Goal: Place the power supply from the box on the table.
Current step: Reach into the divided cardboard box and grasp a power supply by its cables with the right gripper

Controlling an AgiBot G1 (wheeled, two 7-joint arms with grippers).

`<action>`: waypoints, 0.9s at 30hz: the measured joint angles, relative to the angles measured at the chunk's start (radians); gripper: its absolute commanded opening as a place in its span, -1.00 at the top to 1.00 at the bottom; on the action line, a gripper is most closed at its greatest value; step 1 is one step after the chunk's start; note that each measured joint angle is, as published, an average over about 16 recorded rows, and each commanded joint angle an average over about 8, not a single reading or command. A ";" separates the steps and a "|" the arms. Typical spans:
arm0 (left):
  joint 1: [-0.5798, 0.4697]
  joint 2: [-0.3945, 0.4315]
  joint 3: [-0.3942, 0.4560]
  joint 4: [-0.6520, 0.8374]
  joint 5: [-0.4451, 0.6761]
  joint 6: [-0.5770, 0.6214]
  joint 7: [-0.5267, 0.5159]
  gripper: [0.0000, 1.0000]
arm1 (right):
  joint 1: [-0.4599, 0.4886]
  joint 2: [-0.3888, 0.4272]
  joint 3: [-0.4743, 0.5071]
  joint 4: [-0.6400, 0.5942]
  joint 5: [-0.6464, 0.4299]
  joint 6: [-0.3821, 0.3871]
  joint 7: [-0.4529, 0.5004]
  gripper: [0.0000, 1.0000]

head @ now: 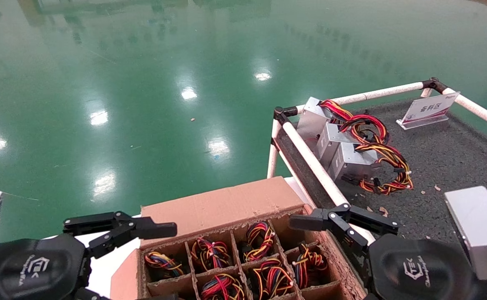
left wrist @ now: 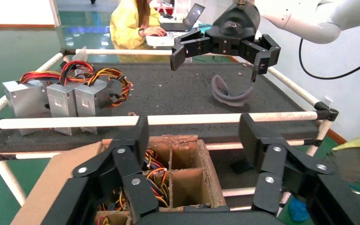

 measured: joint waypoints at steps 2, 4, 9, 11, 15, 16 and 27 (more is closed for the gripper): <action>0.000 0.000 0.000 0.000 0.000 0.000 0.000 1.00 | 0.000 0.000 0.000 0.000 0.000 0.000 0.000 -1.00; 0.000 0.000 0.000 0.000 0.000 0.000 0.000 1.00 | 0.000 0.000 0.000 0.000 0.000 0.000 0.000 -1.00; 0.000 0.000 0.000 0.000 0.000 0.000 0.000 1.00 | 0.000 0.000 0.000 0.000 0.000 0.000 0.000 -1.00; 0.000 0.000 0.000 0.000 0.000 0.000 0.000 1.00 | 0.000 0.000 0.000 0.000 0.000 0.000 0.000 -1.00; 0.000 0.000 0.000 0.000 0.000 0.000 0.000 1.00 | 0.000 0.000 0.000 0.000 0.000 0.000 0.000 -1.00; 0.000 0.000 0.000 0.000 0.000 0.000 0.000 1.00 | 0.000 0.000 0.000 0.000 0.000 0.000 0.000 -1.00; 0.000 0.000 0.000 0.000 0.000 0.000 0.000 0.50 | 0.000 0.000 0.000 0.000 0.000 0.000 0.000 -1.00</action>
